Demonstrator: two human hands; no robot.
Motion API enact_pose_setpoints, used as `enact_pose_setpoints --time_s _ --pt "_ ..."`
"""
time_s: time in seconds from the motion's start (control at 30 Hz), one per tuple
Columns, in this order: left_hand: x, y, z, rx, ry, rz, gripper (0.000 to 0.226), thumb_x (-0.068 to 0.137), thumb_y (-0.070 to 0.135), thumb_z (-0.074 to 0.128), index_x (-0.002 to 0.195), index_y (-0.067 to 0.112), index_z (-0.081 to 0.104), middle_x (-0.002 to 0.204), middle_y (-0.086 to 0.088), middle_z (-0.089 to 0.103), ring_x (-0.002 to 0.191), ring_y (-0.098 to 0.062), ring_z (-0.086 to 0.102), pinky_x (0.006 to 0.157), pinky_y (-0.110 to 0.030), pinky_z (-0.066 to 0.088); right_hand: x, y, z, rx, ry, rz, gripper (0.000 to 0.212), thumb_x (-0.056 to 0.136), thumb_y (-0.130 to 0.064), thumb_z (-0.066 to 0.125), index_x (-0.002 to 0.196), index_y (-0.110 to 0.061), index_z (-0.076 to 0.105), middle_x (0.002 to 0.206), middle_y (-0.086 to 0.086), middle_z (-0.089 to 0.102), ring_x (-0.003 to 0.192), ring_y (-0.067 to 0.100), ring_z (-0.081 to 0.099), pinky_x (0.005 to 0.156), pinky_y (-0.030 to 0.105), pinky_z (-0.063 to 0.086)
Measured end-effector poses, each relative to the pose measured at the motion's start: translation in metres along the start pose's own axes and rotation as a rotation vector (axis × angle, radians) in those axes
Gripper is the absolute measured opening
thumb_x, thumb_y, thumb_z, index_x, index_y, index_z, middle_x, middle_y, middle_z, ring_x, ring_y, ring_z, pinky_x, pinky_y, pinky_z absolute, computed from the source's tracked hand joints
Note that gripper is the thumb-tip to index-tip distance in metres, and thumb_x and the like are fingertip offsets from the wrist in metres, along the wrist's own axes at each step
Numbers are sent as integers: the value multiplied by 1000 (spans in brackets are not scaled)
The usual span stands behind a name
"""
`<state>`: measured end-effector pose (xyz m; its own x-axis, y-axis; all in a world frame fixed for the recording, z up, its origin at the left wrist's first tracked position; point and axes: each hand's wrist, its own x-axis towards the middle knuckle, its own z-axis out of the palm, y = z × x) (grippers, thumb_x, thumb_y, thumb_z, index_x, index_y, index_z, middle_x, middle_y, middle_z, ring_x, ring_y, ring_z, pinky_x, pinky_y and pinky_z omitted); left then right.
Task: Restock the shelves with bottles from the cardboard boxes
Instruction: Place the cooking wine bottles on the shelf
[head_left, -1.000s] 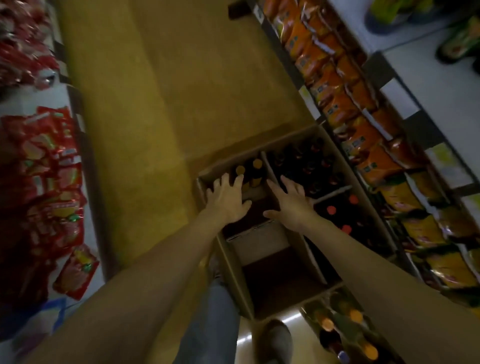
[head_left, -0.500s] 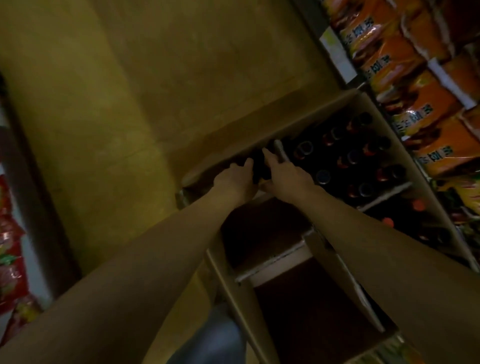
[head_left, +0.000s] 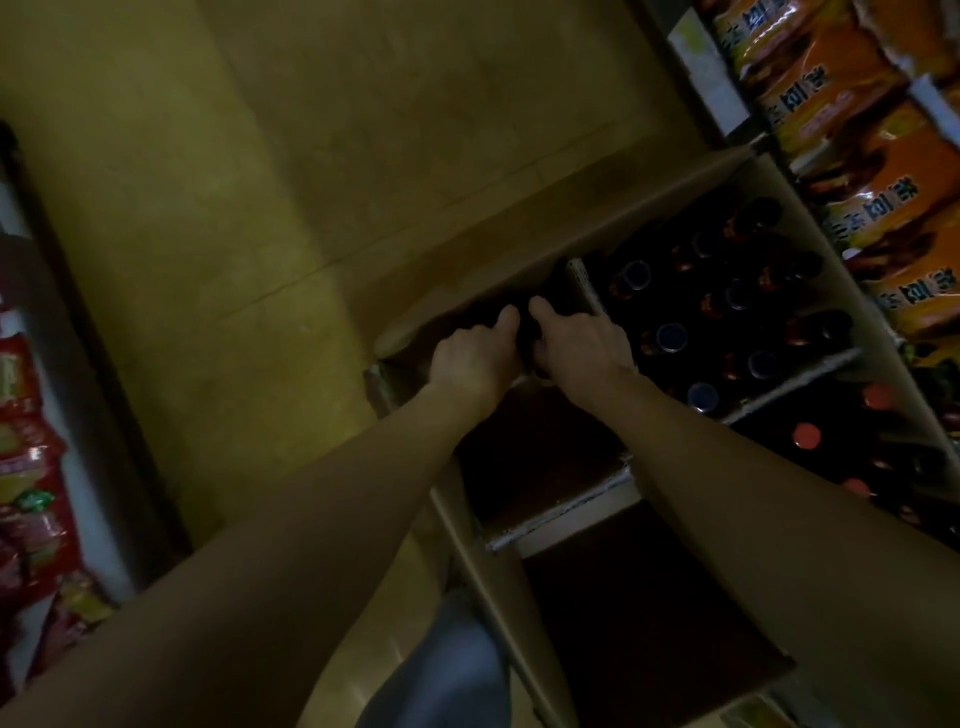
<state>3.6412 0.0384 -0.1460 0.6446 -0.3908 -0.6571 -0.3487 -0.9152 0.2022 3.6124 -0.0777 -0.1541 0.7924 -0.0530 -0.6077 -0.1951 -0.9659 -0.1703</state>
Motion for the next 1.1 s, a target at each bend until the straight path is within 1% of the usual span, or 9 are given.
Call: enact_pose_setpoints --time_s 0.07,0.2,0.3,0.43,0.53,0.67,0.8,0.93,1.1 --pt "-17 1 -10 8 30 -3 35 97 30 47 126 16 32 79 0 51 67 -23 52 59 -34 36 -19 0 -8 25 43 -15 36 99 -26 41 134 -21 32 103 16 63 80 31 54 61 33 31" --pt "-65 8 -31 8 132 14 32 99 30 41 124 12 35 98 -12 62 88 -35 61 61 -34 35 -72 2 -29 68 111 -29 28 96 -34 45 120 -21 41 95 12 63 79 31 57 57 31 32" --pt "-104 23 -48 1 218 13 28 100 31 39 119 9 37 99 -16 62 88 -36 60 62 -34 38 -117 0 -52 85 140 -65 22 95 -34 44 113 -21 42 86 9 60 71 27 51 55 30 31" --pt "-162 44 -76 -50 299 -3 21 99 30 41 108 12 36 96 -16 60 85 -35 57 64 -36 40 -180 -3 -91 69 192 -133 19 95 -34 46 111 -26 42 85 4 59 78 28 59 58 32 40" --pt "-218 67 -100 -106 381 -41 18 97 28 44 104 13 38 94 -17 58 87 -36 57 65 -35 39 -240 -2 -124 73 263 -174 14 94 -34 46 98 -25 38 84 5 61 80 30 61 64 35 45" --pt "-308 102 -148 -105 496 -120 18 96 30 44 100 14 38 90 -16 55 94 -38 57 64 -34 34 -332 0 -179 126 395 -205 19 94 -37 47 89 -23 35 75 5 53 79 33 58 64 37 43" --pt "-413 134 -201 -96 641 -159 29 94 37 46 114 15 46 104 -18 60 100 -39 56 70 -35 36 -423 -8 -237 111 547 -244 19 92 -39 47 91 -25 35 69 3 48 79 33 58 61 35 41" --pt "-527 162 -243 -122 831 -129 35 90 43 47 117 21 50 92 -10 57 96 -35 58 74 -36 47 -518 -22 -283 80 735 -302 20 90 -41 49 90 -27 34 72 4 51 79 33 58 60 35 39" --pt "-672 202 -265 -83 1054 -22 21 87 43 51 89 24 42 81 -6 52 87 -34 56 63 -33 36 -654 -38 -323 40 959 -354 18 88 -41 50 87 -25 43 65 3 46 72 30 51 58 34 36"
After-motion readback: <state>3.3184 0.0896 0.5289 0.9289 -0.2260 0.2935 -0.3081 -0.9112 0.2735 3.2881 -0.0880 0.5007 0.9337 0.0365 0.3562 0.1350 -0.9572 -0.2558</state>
